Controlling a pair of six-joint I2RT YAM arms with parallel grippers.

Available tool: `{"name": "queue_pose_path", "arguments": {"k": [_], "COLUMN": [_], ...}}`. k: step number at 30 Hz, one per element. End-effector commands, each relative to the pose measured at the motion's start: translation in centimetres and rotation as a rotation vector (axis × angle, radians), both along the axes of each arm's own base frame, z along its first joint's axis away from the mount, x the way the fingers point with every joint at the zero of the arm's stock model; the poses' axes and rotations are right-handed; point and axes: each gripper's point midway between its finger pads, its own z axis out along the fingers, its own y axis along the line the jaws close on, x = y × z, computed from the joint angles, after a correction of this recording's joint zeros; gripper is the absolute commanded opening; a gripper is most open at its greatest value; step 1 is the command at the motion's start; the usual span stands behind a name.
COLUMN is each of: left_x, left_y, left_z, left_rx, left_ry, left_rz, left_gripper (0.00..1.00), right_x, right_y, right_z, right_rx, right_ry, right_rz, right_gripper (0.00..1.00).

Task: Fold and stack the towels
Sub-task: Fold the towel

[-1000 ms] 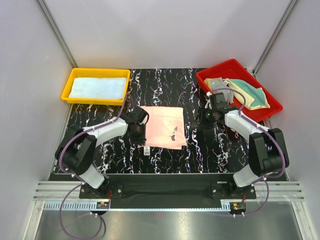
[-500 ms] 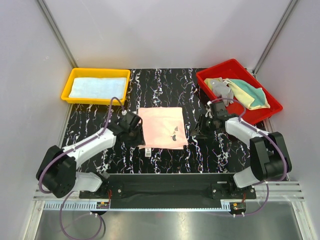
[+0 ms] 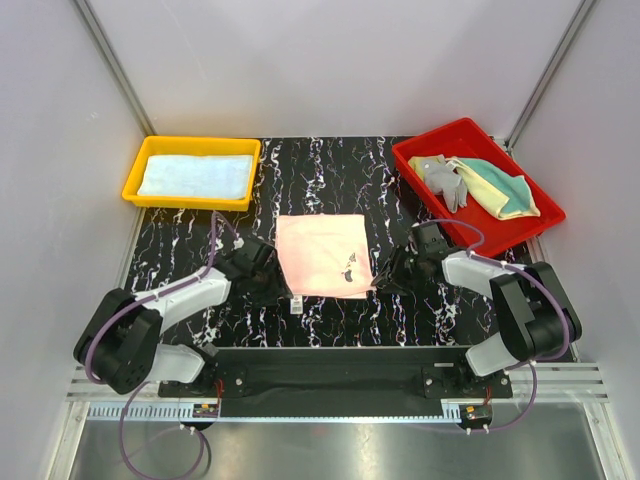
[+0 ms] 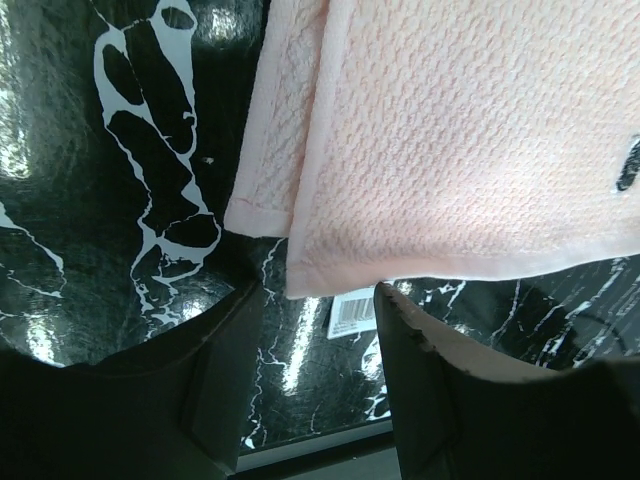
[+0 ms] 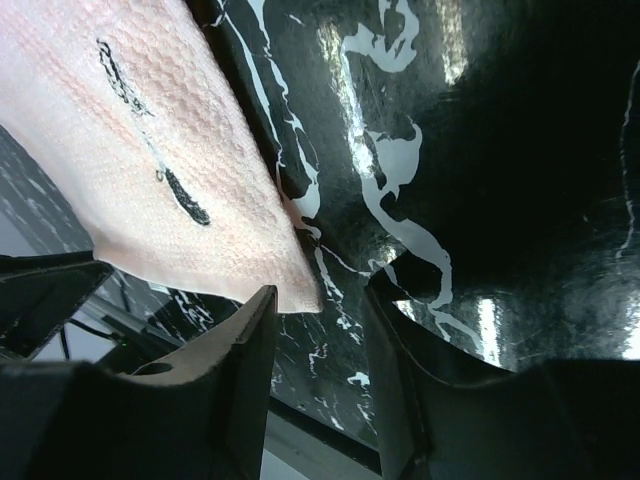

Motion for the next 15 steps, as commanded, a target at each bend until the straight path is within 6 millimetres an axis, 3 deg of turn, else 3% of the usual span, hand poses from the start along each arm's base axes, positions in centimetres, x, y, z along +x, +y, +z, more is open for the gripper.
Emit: {"name": "queue_pose_path", "arguments": {"k": [1,7,15], "left_x": [0.96,0.87,0.41], "left_y": [-0.76,-0.68,-0.1], "left_z": [0.8,0.48,0.16], "left_rx": [-0.074,-0.086,-0.066], "left_ry": [-0.042,-0.044,-0.027], "left_rz": [0.042,0.058,0.08], "left_gripper": [0.54,0.53,0.48], "right_x": [0.9,0.92,0.81], "right_y": [0.65,1.12,1.32], "right_z": [-0.05,-0.39,-0.74], "right_rx": [0.033,0.033,0.046], "right_ry": [-0.018,-0.019,-0.018], "right_rz": [-0.064,-0.077,-0.082], "right_gripper": [0.46,0.45,0.34]}}
